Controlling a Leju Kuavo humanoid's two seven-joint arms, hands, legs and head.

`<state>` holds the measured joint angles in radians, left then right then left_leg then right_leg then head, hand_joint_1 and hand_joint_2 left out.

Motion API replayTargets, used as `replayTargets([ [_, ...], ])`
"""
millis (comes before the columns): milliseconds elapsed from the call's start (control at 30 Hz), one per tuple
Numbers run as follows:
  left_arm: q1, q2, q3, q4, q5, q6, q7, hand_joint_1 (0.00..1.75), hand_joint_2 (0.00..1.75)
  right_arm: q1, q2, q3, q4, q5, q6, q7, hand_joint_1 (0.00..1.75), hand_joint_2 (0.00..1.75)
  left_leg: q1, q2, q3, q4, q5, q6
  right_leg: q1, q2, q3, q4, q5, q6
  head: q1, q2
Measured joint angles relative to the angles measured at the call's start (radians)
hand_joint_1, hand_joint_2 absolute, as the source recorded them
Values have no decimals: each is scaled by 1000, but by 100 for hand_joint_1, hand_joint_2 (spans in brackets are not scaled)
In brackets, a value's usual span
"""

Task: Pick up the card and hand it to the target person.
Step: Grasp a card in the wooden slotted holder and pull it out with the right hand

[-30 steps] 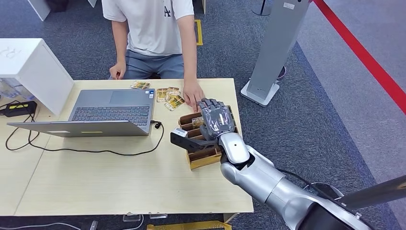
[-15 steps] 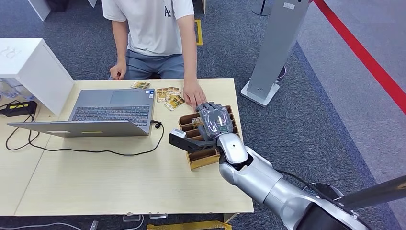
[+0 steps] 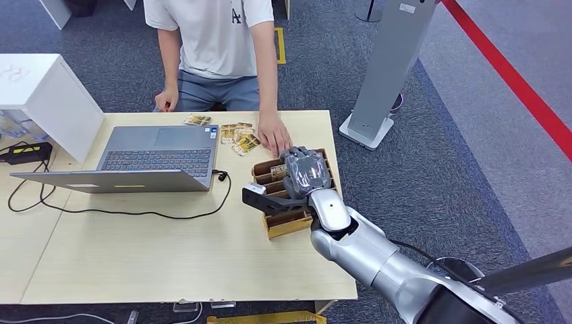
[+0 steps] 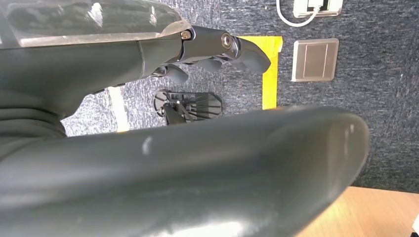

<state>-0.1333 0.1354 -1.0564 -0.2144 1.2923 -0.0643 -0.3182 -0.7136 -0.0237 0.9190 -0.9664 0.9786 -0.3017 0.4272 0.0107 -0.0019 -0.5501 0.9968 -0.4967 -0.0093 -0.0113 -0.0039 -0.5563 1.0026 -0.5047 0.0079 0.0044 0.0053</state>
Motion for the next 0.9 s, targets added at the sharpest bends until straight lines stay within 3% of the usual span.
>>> replayTargets([
  [333,0,0,-1,0,-1,0,0,0,0,1,2,0,31,-4,-5,-5,68,175,0,0,0,0,0,0,0,0,0,0,0,0,0,0],
  [667,0,0,-1,0,-1,1,0,0,0,0,8,0,46,-6,-14,-10,89,175,0,0,0,0,0,0,0,0,0,0,0,0,0,0],
  [900,0,0,-1,0,0,2,0,0,0,1,11,1,52,-6,-16,-14,88,175,0,0,0,0,0,0,0,0,0,0,0,0,0,0],
])
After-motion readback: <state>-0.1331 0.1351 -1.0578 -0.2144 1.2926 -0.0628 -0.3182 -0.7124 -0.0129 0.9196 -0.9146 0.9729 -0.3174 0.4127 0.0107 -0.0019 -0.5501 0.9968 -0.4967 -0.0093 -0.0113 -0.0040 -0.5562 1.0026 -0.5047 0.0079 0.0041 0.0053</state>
